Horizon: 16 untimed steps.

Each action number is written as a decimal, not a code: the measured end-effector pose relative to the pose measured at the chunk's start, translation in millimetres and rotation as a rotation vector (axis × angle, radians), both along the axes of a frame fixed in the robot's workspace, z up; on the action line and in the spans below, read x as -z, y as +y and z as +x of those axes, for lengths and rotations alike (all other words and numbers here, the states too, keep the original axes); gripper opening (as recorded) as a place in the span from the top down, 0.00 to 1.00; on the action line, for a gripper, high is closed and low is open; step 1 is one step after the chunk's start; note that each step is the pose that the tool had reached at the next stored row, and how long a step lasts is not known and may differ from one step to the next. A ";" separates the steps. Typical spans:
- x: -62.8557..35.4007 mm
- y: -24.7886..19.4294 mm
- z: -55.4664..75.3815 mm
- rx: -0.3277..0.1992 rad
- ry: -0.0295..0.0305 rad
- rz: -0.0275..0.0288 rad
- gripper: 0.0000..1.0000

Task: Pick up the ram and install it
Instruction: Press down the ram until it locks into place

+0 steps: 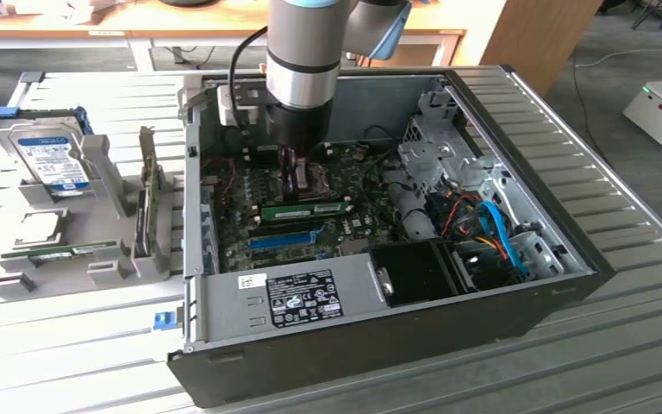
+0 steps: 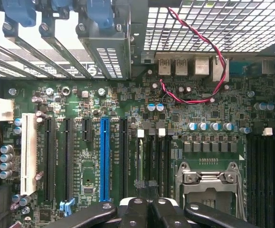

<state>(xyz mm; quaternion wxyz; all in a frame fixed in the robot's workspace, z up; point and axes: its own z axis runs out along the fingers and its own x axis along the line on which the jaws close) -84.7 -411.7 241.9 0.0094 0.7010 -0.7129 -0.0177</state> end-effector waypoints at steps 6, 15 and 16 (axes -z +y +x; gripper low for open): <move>2.4 0.0 0.0 0.000 0.0000 -0.0001 0.89; 7.1 0.0 0.0 0.000 0.0000 -0.0002 0.89; 7.7 0.0 0.0 0.000 0.0001 -0.0002 0.89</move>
